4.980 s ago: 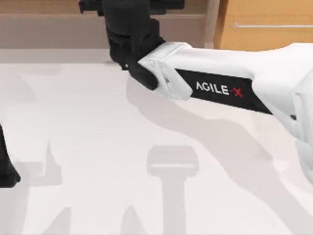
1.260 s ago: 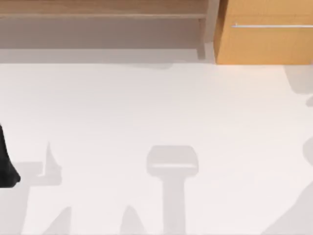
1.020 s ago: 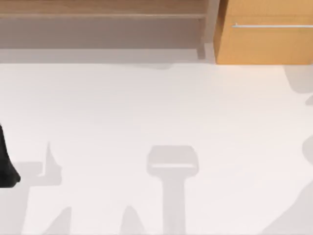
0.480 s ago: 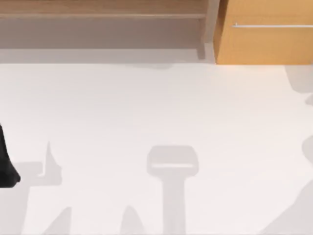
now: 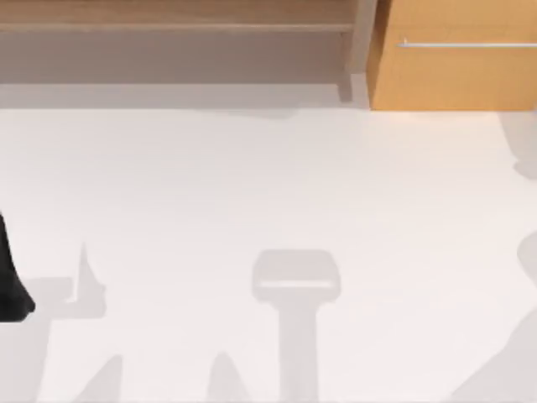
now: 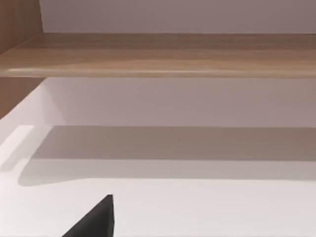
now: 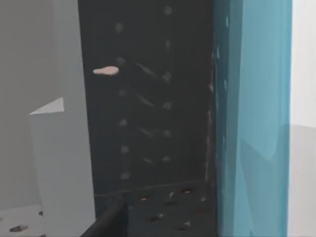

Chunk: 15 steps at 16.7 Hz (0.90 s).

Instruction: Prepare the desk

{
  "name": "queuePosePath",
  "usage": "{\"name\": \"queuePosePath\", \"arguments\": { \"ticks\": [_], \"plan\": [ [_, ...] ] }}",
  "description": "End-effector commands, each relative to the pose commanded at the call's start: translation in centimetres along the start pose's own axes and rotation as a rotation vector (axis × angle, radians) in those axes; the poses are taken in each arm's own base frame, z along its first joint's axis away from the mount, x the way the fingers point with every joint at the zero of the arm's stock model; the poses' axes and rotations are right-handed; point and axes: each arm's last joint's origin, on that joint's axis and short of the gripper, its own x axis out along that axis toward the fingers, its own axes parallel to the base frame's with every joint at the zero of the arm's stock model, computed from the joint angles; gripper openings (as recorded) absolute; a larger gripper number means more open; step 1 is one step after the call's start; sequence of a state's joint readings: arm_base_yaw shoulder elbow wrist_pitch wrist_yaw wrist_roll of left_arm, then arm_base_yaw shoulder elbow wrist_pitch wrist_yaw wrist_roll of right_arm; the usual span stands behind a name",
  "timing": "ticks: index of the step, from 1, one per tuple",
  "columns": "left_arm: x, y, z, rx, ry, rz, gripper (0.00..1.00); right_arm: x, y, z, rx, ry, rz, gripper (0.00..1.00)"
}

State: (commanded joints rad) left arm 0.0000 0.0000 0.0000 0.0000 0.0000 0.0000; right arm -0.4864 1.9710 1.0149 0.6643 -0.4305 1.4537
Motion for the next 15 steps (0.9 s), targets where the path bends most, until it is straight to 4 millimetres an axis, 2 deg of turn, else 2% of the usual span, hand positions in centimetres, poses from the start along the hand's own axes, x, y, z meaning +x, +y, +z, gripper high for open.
{"name": "queuePosePath", "arguments": {
  "ticks": [7, 15],
  "plan": [
    [0.0, 0.0, 0.0, 0.0, 0.0, 0.0, 1.0, -0.4, 0.0, 0.0, -0.004, 0.002, 0.002, 1.0],
    [0.0, 0.0, 0.0, 0.0, 0.0, 0.0, 1.0, -4.5, -0.7, 0.1, -0.01, -0.003, 0.014, 1.0]
  ]
}}
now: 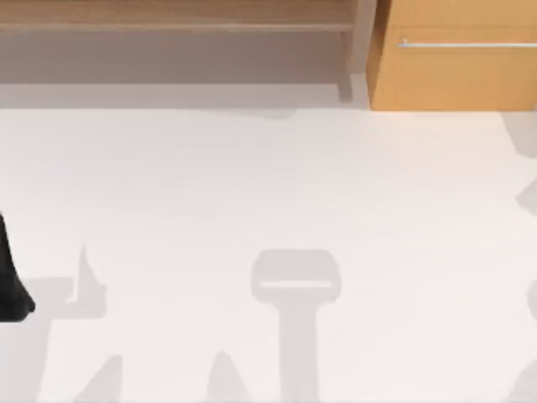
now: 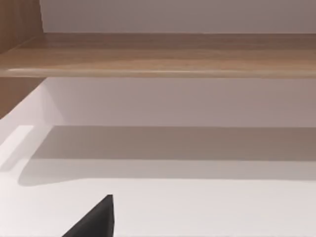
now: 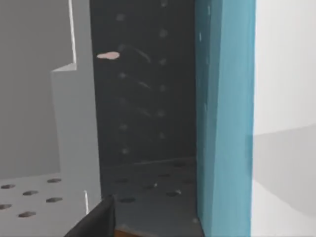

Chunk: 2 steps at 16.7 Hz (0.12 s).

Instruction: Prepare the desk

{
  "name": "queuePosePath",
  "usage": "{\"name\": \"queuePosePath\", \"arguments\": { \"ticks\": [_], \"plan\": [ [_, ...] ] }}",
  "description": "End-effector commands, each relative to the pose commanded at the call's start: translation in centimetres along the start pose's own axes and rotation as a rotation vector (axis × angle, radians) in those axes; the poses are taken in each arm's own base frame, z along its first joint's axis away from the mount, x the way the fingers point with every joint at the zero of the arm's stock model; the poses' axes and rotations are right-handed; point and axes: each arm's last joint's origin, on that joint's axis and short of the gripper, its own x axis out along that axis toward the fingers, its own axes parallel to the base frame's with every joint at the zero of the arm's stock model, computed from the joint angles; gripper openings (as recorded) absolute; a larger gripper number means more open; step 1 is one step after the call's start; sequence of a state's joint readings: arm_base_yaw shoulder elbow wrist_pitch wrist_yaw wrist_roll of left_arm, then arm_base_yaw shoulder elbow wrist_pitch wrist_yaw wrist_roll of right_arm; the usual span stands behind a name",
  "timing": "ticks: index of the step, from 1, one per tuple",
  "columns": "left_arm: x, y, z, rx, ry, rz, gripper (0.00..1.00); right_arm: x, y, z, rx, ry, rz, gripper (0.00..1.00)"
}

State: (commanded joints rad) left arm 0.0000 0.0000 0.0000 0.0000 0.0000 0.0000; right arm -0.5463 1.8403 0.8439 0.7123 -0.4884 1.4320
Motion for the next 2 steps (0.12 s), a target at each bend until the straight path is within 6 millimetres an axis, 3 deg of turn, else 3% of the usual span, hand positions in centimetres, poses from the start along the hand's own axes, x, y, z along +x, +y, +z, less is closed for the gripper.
{"name": "queuePosePath", "arguments": {
  "ticks": [2],
  "plan": [
    [0.0, 0.0, 0.0, 0.0, 0.0, 0.0, 1.0, -0.42, -0.59, -0.01, 0.01, 0.001, -0.014, 1.0]
  ]
}}
